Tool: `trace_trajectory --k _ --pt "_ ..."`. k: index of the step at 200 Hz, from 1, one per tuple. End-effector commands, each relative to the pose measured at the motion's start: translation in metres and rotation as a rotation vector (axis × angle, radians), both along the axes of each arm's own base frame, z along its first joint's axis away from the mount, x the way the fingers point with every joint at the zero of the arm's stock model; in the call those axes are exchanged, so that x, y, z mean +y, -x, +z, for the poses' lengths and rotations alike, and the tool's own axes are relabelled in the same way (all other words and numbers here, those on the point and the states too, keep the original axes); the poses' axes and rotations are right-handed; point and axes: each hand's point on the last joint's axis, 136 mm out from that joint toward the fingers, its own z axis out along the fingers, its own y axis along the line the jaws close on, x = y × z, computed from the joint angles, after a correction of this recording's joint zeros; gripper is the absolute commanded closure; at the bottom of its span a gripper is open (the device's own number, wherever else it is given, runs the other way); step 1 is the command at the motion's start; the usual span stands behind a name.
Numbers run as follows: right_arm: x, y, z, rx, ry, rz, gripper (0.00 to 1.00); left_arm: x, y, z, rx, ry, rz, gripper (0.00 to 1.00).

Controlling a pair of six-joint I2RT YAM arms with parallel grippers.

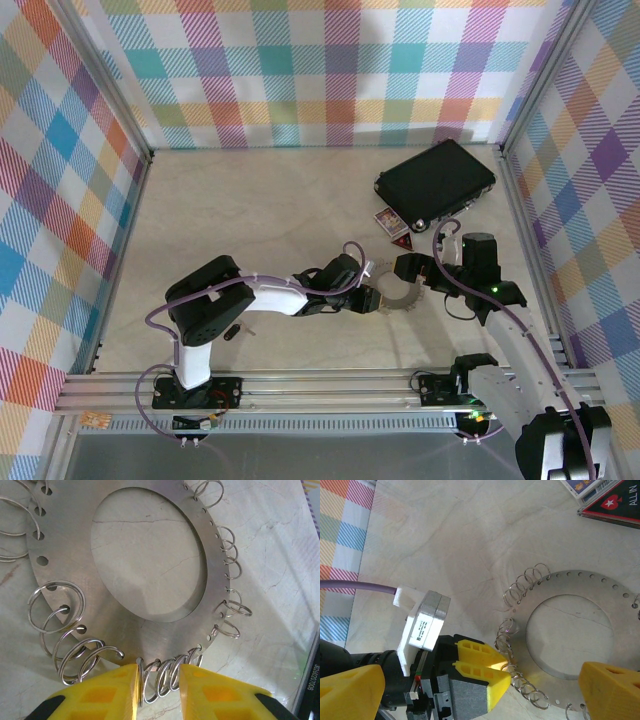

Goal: Put the keys on the keyring

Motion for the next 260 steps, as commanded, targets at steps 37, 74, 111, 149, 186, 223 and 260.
trace_trajectory --k 37,74,111,149,186,223,260 --pt "-0.004 0.002 0.006 -0.034 0.024 0.0 0.01 -0.004 0.001 -0.001 -0.016 -0.001 -0.002 0.79" --pt "-0.005 0.002 0.009 -0.045 0.027 -0.002 0.01 -0.002 0.001 -0.002 -0.018 -0.004 0.002 0.83" --pt "-0.007 0.002 0.012 -0.054 0.034 -0.007 0.01 -0.002 0.001 -0.002 -0.018 -0.004 0.007 0.84" --pt "-0.009 0.002 0.02 -0.073 0.043 -0.01 0.01 -0.001 0.0 -0.002 -0.019 -0.009 0.012 0.85" --pt "-0.009 0.0 0.025 -0.082 0.044 -0.008 0.01 0.0 0.0 -0.003 -0.018 -0.014 0.017 0.86" --pt "-0.009 -0.002 0.032 -0.096 0.047 -0.007 0.01 0.001 -0.001 -0.004 -0.015 -0.024 0.025 0.86" --pt "-0.01 0.001 0.04 -0.116 0.056 -0.007 0.01 0.002 -0.002 -0.006 -0.012 -0.035 0.031 0.83"
